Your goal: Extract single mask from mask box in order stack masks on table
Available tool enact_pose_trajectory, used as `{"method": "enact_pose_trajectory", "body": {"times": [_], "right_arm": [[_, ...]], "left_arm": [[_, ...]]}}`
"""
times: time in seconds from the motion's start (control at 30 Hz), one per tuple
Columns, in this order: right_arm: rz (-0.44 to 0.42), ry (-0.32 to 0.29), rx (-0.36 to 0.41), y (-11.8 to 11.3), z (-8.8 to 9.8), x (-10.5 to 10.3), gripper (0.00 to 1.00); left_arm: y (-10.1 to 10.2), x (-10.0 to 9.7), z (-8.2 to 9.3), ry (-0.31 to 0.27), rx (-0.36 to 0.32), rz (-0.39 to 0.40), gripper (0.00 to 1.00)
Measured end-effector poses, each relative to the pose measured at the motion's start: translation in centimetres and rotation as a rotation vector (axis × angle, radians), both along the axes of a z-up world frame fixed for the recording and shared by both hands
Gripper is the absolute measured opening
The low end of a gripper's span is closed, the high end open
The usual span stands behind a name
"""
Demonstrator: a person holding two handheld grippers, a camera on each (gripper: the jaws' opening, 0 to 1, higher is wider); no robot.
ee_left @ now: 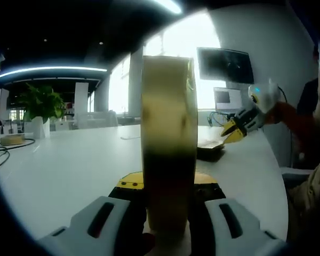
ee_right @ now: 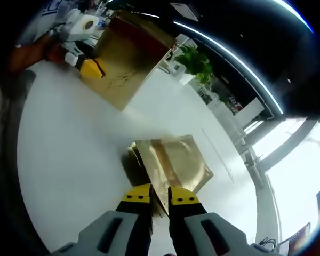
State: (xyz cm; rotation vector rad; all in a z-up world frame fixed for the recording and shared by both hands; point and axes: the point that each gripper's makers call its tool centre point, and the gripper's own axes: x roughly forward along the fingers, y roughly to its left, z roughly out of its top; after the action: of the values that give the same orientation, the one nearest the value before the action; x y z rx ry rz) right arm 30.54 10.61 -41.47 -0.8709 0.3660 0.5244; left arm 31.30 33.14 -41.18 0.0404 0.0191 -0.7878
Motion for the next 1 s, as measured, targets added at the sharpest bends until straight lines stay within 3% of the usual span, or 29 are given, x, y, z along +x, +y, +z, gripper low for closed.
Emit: {"method": "enact_pose_trajectory", "body": {"times": [0.3,0.4,0.57,1.0], "right_arm": [[-0.095,-0.049,0.244,-1.0,1.1,-0.2,0.00],[-0.108,-0.054,0.270,-1.4,1.1,-0.4,0.00],[-0.130,-0.054,0.396,-1.1,1.0,-1.1,0.00],[-0.162,-0.079,0.540,-1.1,0.0,-1.9,0.00]], "left_arm": [[0.0,-0.1,0.0,0.000,0.001,0.001,0.20],[-0.1,-0.1,0.0,0.000,0.004,0.001,0.20],[0.0,0.0,-0.1,0.000,0.003,0.001,0.20],[0.0,0.0,0.0,0.000,0.004,0.002,0.20]]}}
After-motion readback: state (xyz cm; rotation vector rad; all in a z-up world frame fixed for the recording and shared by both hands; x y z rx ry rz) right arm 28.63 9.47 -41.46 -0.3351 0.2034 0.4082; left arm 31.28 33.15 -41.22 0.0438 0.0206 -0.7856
